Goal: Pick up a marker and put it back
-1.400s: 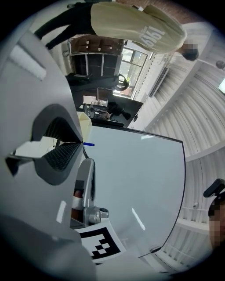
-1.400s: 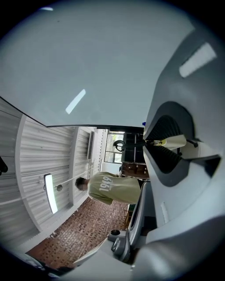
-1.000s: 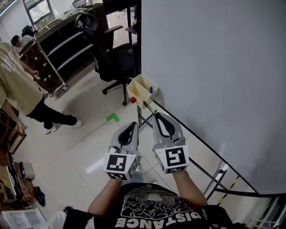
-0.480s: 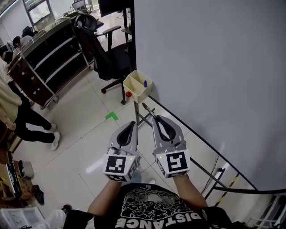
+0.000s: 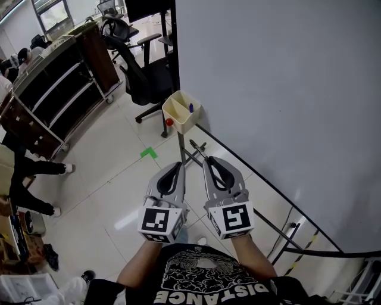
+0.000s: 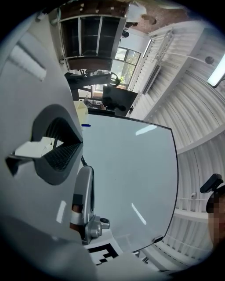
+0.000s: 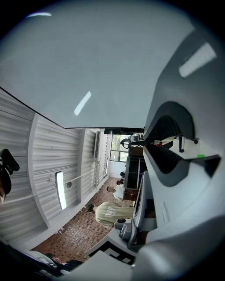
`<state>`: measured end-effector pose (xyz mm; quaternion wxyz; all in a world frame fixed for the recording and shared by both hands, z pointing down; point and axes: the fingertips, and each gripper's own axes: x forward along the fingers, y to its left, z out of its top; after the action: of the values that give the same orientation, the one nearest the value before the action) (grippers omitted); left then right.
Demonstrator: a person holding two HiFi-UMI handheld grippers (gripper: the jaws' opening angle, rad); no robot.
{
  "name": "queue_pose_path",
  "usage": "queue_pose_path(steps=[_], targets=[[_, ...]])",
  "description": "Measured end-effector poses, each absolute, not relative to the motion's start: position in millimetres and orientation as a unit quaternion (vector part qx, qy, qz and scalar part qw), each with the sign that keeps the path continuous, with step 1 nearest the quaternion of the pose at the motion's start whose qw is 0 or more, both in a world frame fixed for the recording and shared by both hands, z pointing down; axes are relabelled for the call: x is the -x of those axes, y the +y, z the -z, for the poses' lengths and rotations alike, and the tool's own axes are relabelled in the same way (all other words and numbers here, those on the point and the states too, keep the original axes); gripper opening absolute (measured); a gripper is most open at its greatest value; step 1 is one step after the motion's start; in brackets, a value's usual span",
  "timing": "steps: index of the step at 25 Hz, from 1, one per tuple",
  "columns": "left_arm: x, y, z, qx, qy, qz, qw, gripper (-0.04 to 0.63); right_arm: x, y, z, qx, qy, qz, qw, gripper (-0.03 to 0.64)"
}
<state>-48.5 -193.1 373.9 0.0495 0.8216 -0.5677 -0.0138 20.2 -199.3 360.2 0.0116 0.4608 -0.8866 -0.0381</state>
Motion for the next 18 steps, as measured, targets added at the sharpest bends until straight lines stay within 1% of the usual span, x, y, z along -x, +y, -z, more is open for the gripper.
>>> queue_pose_path(steps=[18], targets=[[57,-202,-377,-0.821,-0.568,0.014,0.058,0.006,-10,-210,-358,-0.459,-0.888,0.037,0.009,0.034]])
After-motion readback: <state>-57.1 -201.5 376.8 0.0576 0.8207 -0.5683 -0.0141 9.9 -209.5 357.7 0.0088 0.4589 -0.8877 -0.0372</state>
